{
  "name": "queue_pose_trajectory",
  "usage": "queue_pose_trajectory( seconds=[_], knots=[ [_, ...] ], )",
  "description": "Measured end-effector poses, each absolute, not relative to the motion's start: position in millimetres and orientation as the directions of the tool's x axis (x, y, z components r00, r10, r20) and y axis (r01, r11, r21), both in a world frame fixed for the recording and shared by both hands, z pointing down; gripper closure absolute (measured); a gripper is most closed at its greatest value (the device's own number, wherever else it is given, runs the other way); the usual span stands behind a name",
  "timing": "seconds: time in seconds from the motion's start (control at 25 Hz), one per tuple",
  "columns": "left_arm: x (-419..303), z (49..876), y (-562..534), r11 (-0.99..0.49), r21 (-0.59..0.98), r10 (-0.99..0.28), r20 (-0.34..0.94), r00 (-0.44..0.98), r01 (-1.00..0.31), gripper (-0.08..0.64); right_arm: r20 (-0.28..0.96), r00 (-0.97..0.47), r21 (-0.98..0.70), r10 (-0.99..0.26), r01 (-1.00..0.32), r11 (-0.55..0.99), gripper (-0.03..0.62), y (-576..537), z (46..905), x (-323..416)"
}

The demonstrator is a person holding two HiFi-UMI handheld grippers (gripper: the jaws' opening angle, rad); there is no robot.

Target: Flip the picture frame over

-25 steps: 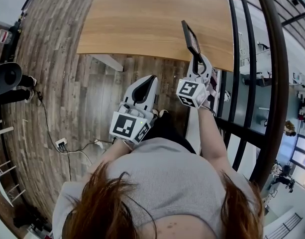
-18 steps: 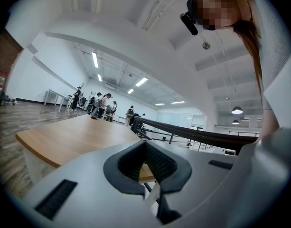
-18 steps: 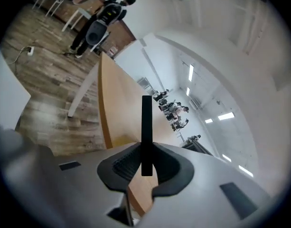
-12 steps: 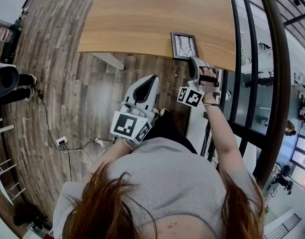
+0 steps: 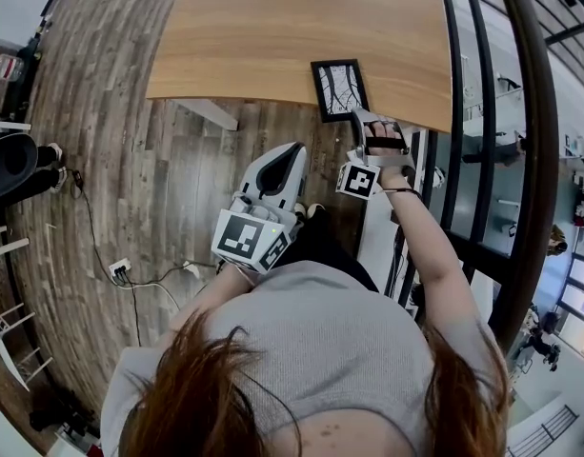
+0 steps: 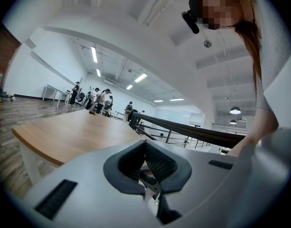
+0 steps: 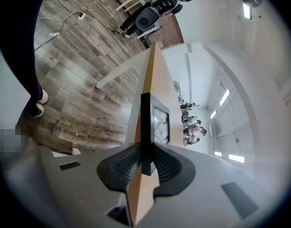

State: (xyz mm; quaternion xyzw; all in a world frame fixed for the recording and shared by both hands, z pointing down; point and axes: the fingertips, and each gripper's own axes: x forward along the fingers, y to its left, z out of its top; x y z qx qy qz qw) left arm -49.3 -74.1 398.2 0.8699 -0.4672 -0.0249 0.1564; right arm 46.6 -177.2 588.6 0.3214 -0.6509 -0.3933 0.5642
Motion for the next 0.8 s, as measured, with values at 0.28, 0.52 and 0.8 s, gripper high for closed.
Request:
queue_pose_trajectory(
  seconds=[0.28, 0.52, 0.8],
  knots=[
    [-42.1, 396.8, -74.9, -0.515, 0.297, -0.82, 0.1, 0.563, -0.804, 0.554, 0.533, -0.172, 0.842, -0.828, 0.02, 0.538, 0.505, -177.0, 594.9, 40.4],
    [-39.4, 395.6, -73.5, -0.519, 0.288, -0.82, 0.096, 0.564, -0.805, 0.555, 0.508, -0.152, 0.856, -0.848, -0.027, 0.517, 0.505, -178.8, 594.9, 45.0],
    [-40.4, 396.9, -73.8, -0.506, 0.294, -0.827, 0.102, 0.553, -0.811, 0.554, 0.507, -0.167, 0.839, -0.846, -0.132, 0.529, 0.488, -177.2, 590.5, 47.8]
  ],
)
